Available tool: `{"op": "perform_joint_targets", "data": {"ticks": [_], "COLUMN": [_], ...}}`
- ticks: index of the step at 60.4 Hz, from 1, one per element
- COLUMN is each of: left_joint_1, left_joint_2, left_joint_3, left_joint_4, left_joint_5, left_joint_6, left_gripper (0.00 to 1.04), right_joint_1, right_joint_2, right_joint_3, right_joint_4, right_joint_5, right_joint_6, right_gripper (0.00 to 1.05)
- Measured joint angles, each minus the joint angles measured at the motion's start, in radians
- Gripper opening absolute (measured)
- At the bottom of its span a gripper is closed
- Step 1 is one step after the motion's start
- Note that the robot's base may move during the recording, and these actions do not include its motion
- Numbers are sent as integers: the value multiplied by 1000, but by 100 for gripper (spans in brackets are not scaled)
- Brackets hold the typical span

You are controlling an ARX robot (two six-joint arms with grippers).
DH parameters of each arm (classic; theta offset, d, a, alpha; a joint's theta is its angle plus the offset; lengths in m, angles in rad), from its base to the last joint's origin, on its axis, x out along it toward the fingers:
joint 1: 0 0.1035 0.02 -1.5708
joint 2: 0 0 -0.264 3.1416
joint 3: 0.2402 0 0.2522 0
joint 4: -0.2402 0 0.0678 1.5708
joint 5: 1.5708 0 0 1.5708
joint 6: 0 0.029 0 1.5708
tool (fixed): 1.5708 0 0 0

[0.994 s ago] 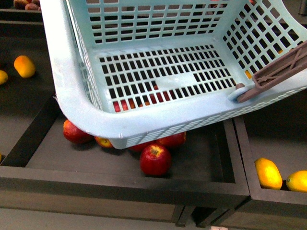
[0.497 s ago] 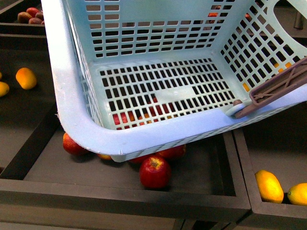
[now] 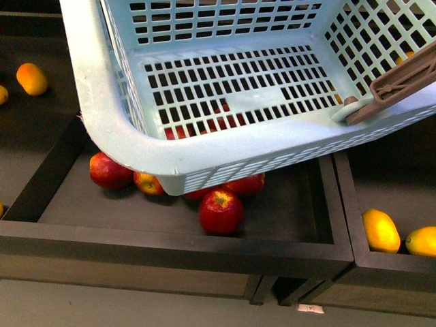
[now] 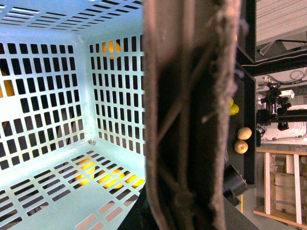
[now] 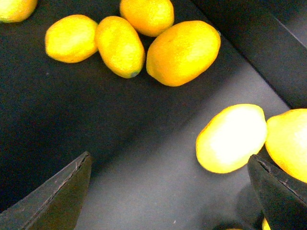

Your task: Pick lemon and mango into basket

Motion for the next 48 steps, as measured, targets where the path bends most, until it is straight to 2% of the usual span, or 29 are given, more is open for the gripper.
{"op": "perform_joint_targets", "data": {"ticks": [24,48], "left_joint_1": [0,0], "left_joint_2": [0,0], "left_joint_3": [0,0], "left_joint_4": [0,0], "left_joint_5": [0,1], "left_joint_6": [0,0], "left_gripper": [5,5], "right_joint_1": [-43,-53], "right_joint_2": [271,390], "right_joint_3": [404,584], "right_joint_4": [-206,-286], "right_joint_5": [29,-18], "right_joint_6": [115,219], "right_gripper": [96,96]}}
